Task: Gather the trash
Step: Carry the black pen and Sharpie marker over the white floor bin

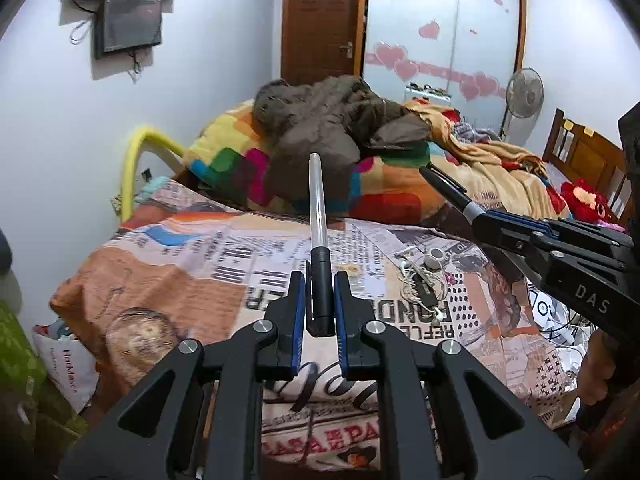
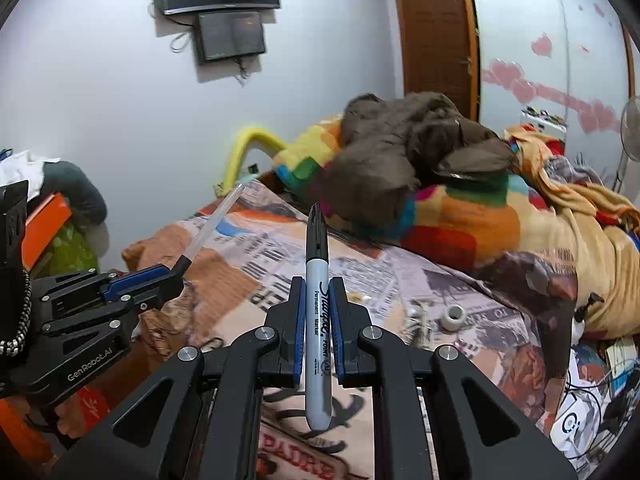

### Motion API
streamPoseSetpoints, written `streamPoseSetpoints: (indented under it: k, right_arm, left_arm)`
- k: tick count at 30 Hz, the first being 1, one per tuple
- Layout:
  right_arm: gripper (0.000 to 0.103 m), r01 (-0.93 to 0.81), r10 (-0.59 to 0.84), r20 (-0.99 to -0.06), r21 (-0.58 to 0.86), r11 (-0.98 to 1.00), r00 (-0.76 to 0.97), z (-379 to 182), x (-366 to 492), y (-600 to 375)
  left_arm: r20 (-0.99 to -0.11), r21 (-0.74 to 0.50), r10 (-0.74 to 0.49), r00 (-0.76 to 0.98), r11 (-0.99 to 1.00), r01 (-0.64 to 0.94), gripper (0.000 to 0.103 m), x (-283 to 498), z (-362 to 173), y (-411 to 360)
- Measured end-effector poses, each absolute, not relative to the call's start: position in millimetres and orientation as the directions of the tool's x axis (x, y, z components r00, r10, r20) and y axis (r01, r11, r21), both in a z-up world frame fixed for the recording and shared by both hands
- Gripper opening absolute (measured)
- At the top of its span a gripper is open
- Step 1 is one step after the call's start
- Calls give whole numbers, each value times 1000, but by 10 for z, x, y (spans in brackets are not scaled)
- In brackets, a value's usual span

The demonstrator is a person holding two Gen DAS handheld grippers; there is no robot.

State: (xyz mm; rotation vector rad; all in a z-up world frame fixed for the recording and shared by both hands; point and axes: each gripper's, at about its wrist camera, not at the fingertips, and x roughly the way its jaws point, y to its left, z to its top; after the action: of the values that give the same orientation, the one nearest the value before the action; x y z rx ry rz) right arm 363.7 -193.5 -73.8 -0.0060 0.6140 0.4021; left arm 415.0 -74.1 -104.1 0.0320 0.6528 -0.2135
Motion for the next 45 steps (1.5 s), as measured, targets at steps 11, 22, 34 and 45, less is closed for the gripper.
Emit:
streamPoseSetpoints:
  k: [11, 22, 34, 45]
  right_arm:
    - [11, -490, 457, -538, 91, 867, 708, -529, 3257, -1077]
    - [11, -640, 577, -573, 114, 759, 582, -751, 3000, 47]
    - [11, -742, 629, -667, 168, 648, 398, -1295, 2784, 1044]
    - [11, -758, 579, -777, 218, 614, 246, -1993, 2668, 1555]
  left_arm:
    - [-596, -43, -93, 798, 996, 83, 13, 3508, -819, 215]
    - [-622, -43, 72, 780, 991, -125, 13, 2816, -1033, 1481]
    - [-686, -37, 203, 699, 950, -311, 13, 2266, -1604, 2438]
    - [-781, -99, 177, 599, 912, -398, 13, 2092, -2456, 2810]
